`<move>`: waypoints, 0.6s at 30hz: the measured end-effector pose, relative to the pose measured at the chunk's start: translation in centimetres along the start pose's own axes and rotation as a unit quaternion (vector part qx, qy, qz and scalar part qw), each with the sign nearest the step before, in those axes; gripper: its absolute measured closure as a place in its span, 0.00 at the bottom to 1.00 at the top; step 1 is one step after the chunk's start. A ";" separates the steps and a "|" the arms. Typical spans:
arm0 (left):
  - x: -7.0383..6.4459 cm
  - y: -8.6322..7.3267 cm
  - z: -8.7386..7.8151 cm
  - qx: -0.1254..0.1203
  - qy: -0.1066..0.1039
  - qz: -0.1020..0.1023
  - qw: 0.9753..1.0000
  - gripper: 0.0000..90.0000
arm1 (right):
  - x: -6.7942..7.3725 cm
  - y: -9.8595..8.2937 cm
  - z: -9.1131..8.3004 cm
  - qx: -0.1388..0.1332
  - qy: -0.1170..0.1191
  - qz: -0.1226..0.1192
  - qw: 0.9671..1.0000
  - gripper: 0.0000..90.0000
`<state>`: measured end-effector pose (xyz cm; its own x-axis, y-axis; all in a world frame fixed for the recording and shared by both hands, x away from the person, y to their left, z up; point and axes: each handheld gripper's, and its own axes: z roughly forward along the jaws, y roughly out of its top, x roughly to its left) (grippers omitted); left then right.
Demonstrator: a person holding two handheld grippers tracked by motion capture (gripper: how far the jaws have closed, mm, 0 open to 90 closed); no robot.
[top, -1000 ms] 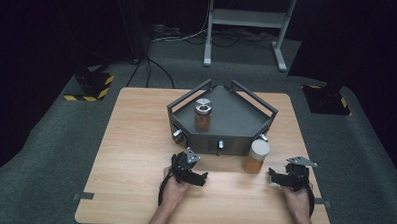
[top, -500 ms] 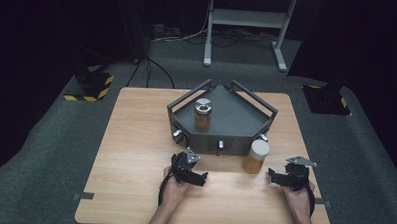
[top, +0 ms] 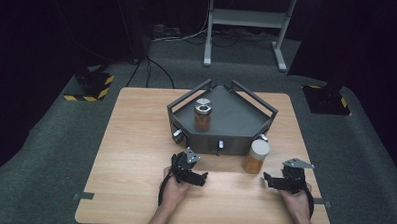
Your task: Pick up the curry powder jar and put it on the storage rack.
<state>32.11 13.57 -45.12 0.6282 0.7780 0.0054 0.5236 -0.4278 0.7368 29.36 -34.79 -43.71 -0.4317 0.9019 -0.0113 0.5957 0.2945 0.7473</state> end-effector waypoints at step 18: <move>0.0 0.0 0.0 0.000 0.001 0.000 1.000 0.03 | 1.3 1.3 -0.2 -0.015 0.053 -0.021 0.998 0.09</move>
<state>32.08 13.57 -45.12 0.6271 0.7789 0.0054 0.5237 -0.4267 0.7373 29.42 -33.30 -42.58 -0.5264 0.8498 0.0255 0.5552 0.3209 0.7673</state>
